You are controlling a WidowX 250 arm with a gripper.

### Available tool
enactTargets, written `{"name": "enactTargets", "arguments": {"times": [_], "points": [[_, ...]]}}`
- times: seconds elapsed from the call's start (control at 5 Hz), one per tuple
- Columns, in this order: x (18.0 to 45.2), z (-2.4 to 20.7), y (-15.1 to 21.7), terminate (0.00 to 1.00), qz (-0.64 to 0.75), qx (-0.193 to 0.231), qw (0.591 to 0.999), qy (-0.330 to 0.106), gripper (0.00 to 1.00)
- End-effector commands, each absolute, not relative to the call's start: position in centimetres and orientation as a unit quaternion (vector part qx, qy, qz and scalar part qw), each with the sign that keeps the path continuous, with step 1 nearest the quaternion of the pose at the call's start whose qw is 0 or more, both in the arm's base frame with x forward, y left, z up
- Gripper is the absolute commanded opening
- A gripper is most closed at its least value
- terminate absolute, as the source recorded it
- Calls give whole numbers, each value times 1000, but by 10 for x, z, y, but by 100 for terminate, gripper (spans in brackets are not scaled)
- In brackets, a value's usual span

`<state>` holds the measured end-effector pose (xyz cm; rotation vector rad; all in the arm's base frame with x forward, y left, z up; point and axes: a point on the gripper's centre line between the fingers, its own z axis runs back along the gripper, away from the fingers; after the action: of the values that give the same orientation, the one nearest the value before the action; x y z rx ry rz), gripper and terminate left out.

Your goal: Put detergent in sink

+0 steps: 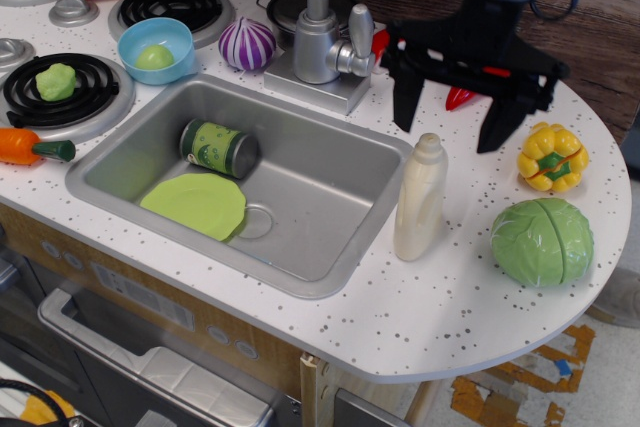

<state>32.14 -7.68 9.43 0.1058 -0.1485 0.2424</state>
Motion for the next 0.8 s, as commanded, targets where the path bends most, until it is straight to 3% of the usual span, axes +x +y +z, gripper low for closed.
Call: {"name": "enactTargets", "arguments": {"times": [0.0, 0.4, 0.6], "points": [[324, 91, -80, 0, 158, 46, 977, -136, 100], [318, 72, -54, 0, 156, 56, 979, -120, 100], [316, 68, -50, 0, 158, 44, 980, -113, 0]]}}
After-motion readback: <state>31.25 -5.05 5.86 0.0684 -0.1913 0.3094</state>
